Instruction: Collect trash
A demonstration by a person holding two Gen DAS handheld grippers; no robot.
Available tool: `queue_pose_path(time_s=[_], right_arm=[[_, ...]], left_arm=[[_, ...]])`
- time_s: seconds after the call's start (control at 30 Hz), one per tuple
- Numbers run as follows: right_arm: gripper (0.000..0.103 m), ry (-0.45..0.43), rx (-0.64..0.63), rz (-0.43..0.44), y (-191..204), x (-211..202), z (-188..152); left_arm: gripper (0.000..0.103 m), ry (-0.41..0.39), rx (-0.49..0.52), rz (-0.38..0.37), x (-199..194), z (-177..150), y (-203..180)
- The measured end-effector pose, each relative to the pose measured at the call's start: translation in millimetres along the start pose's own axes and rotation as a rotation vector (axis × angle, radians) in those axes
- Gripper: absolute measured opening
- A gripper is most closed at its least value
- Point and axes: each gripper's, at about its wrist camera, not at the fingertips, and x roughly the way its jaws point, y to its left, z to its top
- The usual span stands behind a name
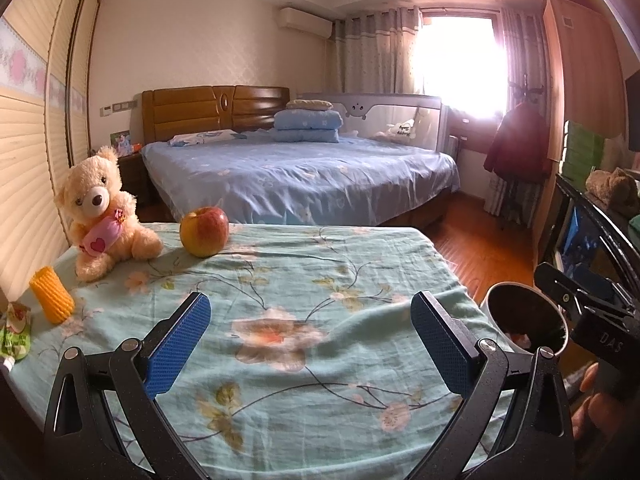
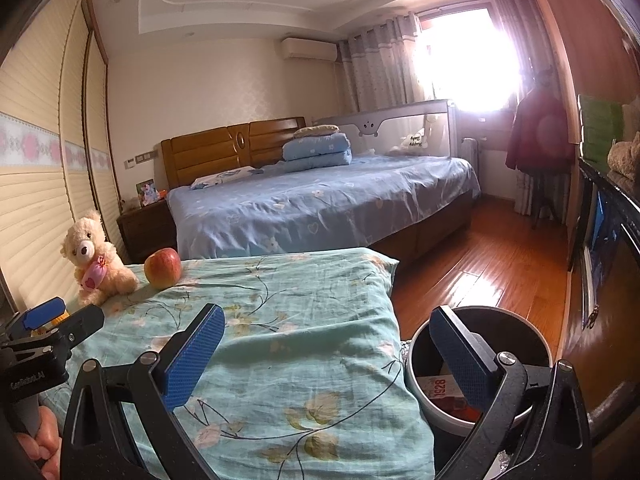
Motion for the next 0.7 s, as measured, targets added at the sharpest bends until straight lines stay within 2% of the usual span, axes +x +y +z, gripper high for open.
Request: queue_pose_path(time_s=[0.7], right_arm=[[0.103,0.011,0.000,0.013,3.7,-1.3,0.3]], left_arm=[[0.102,0.009,0.011,-0.017,-3.3,0.0,-4.4]])
